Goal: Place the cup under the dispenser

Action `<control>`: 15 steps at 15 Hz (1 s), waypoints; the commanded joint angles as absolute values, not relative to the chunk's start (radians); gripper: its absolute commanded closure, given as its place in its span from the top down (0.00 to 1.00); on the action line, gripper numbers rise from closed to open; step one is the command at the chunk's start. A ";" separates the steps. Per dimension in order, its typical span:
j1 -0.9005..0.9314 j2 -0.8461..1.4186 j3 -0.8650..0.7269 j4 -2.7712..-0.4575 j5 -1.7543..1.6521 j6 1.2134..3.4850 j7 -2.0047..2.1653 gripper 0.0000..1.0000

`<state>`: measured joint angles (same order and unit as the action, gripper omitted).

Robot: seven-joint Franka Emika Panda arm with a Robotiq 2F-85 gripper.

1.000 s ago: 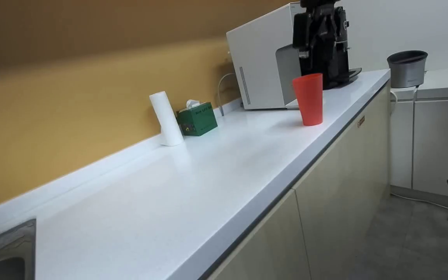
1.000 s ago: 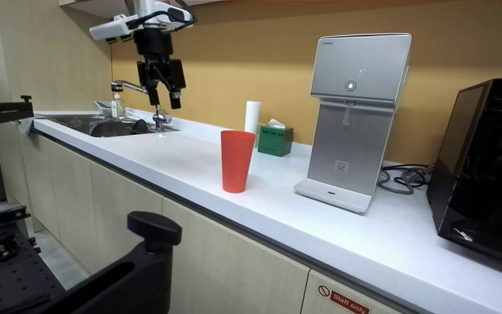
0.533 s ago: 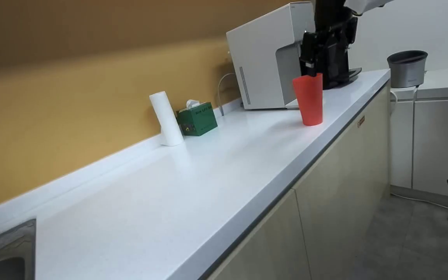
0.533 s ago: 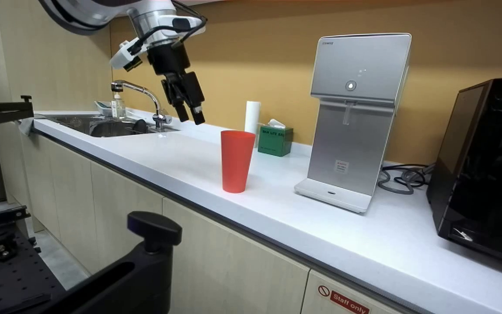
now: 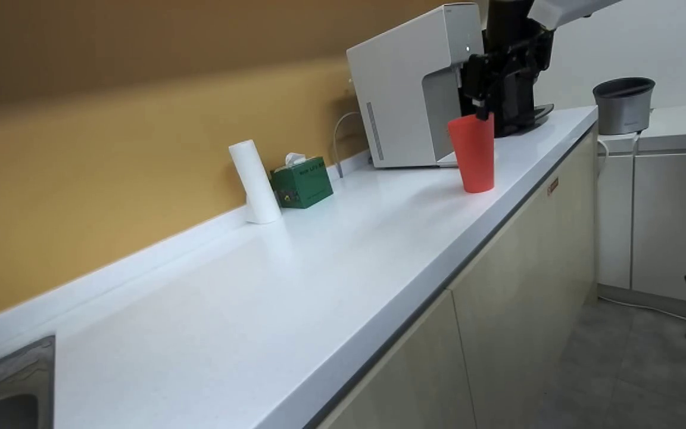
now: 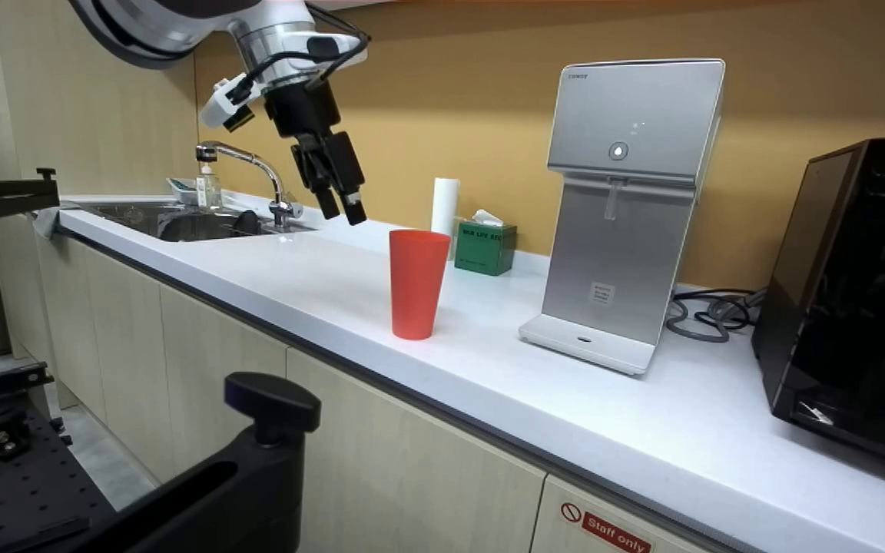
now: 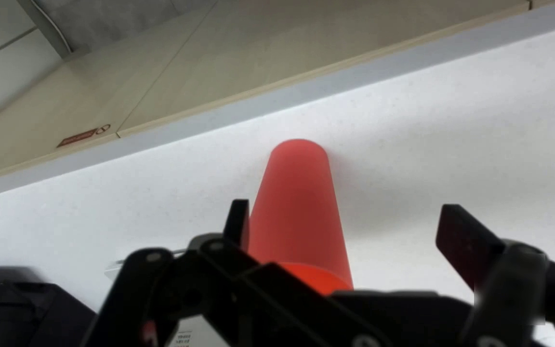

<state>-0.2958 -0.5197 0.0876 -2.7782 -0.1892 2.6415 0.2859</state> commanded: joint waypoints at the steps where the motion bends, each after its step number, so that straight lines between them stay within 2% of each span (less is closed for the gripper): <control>1: -0.328 -0.454 0.085 -2.777 -0.175 2.828 0.380 1.00; 7: -0.548 -0.307 0.220 -2.779 -0.236 3.165 0.512 1.00; 15: -0.689 -0.265 0.373 -2.779 -0.244 3.316 0.503 1.00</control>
<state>-0.6477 -0.2612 0.3216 -2.7792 -0.2210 3.2765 0.4686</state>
